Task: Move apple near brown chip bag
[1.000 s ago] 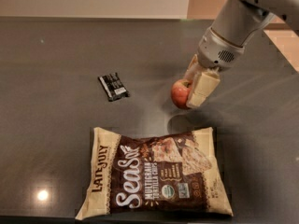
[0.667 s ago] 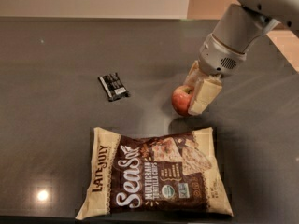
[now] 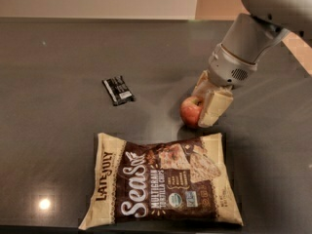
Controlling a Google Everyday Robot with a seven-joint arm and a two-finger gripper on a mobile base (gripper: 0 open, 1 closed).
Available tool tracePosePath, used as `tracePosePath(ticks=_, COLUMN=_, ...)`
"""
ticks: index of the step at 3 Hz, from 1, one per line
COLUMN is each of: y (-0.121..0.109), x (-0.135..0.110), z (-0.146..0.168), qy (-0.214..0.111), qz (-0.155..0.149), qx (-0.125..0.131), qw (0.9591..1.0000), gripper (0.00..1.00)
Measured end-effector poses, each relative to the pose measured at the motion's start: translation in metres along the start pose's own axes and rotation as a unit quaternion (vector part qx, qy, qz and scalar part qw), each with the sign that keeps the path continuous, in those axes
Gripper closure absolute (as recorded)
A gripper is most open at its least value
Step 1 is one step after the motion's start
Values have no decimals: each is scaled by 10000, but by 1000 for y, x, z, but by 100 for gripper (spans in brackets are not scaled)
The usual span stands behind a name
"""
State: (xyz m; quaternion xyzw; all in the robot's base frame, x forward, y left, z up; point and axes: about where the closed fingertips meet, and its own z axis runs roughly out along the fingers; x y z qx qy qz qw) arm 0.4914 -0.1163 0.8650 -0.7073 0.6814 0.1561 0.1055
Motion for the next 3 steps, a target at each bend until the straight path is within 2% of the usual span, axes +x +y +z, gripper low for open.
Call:
tracePosePath(ticks=1, y=-3, x=-2, z=1, qy=-19, qz=-5, qx=45, qw=10000, gripper=12)
tracePosePath(ticks=2, y=-5, x=-3, z=2, qy=-33, qz=-11, qx=77, qw=10000, gripper=0)
tracePosePath(ticks=3, y=-5, x=-3, z=2, qy=-33, qz=-11, qx=77, qw=10000, gripper=0)
